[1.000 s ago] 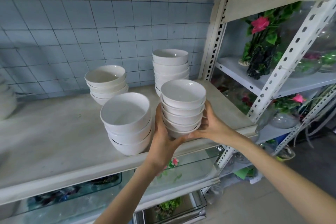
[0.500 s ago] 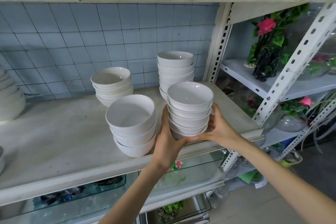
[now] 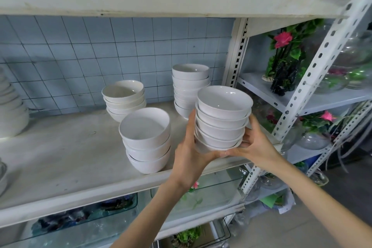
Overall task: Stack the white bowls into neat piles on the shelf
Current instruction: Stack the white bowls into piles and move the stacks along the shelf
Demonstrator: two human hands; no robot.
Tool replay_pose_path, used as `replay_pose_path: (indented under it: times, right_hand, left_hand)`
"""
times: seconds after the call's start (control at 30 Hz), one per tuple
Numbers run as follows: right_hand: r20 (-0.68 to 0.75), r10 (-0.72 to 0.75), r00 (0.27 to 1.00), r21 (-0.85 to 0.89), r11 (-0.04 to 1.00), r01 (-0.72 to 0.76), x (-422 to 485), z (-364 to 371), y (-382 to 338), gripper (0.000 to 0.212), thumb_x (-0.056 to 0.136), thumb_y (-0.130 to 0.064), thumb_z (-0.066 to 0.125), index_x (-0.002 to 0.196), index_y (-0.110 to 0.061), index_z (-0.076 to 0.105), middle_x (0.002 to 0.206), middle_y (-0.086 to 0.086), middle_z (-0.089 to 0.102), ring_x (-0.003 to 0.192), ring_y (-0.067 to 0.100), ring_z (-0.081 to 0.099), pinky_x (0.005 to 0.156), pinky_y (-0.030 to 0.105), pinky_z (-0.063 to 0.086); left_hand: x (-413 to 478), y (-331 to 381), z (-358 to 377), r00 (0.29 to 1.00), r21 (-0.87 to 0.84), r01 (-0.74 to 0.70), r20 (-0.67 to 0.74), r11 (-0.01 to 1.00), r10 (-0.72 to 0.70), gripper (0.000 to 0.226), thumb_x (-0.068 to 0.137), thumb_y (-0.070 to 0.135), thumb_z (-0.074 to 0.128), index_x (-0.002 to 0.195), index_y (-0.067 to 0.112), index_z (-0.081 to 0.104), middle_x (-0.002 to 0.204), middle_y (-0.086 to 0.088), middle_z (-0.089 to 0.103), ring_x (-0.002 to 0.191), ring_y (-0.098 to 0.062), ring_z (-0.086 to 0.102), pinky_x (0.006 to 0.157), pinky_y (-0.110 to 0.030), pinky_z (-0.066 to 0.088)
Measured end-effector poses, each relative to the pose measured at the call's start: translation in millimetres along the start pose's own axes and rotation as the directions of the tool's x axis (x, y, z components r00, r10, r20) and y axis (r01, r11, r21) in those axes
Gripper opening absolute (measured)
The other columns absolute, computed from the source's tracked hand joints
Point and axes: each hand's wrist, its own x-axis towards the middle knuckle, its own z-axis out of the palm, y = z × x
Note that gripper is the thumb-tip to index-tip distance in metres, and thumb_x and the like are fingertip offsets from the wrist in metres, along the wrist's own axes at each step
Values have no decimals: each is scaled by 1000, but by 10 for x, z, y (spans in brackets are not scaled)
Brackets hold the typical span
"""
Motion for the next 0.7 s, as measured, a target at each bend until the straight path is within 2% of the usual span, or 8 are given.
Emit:
replay_pose_path:
  times: [0.1, 0.2, 0.3, 0.4, 0.53, 0.6, 0.7]
  right_hand:
    - [-19, -37, 999, 22, 999, 38, -127, 14, -113, 116, 43, -22, 93, 131, -57, 27, 129, -6, 56, 120, 9, 54, 90, 32, 52]
    - [-57, -77, 995, 60, 995, 80, -289, 65, -258, 115, 48, -13, 87, 137, -47, 22, 127, -6, 55, 116, 6, 57, 83, 24, 54]
    - [-80, -114, 990, 72, 990, 119, -468, 118, -397, 119, 40, -31, 93, 137, -48, 26, 129, -10, 55, 115, 3, 56, 82, 23, 53]
    - [-114, -174, 978, 57, 982, 182, -638, 187, -556, 116, 46, -30, 89, 141, -45, 24, 135, -7, 52, 118, 6, 55, 82, 22, 53]
    - [-120, -283, 952, 11, 958, 286, -840, 290, -758, 106, 51, -38, 85, 138, -50, 25, 137, -16, 49, 121, 3, 52, 86, 19, 51]
    - [-111, -314, 943, 16, 948, 317, -919, 348, -863, 104, 52, -44, 84, 135, -52, 24, 136, -25, 47, 120, 0, 52, 85, 16, 50]
    - [-70, -365, 928, 21, 930, 367, -986, 421, -972, 110, 51, -53, 83, 141, -46, 20, 136, -27, 47, 120, 0, 52, 86, 14, 48]
  left_hand:
    - [-89, 130, -30, 999, 30, -51, 0, 998, 51, 112, 52, 56, 80, 139, 59, 9, 119, 56, 37, 125, -3, 48, 104, -34, 44]
    - [-200, 281, -74, 996, 53, -86, -4, 995, 86, 112, 53, 59, 78, 139, 59, 8, 115, 60, 33, 123, -2, 49, 103, -30, 44]
    - [-319, 454, -130, 994, 58, -113, 5, 992, 113, 112, 51, 61, 77, 140, 60, 8, 113, 61, 33, 121, -1, 50, 102, -29, 44]
    - [-448, 614, -180, 987, 56, -158, 12, 986, 157, 112, 54, 59, 79, 143, 55, 10, 125, 54, 33, 121, 12, 44, 104, -28, 43]
    - [-643, 815, -227, 984, 35, -169, -49, 985, 170, 110, 54, 58, 80, 142, 54, 14, 141, 33, 38, 130, 5, 40, 109, -34, 39]
    - [-749, 920, -258, 984, 18, -157, -86, 987, 158, 110, 52, 58, 80, 141, 56, 16, 141, 32, 38, 129, 7, 39, 109, -29, 38]
    - [-893, 1054, -319, 978, 15, -155, -137, 988, 156, 106, 54, 49, 83, 137, 61, 18, 140, 32, 41, 125, 11, 41, 107, -22, 38]
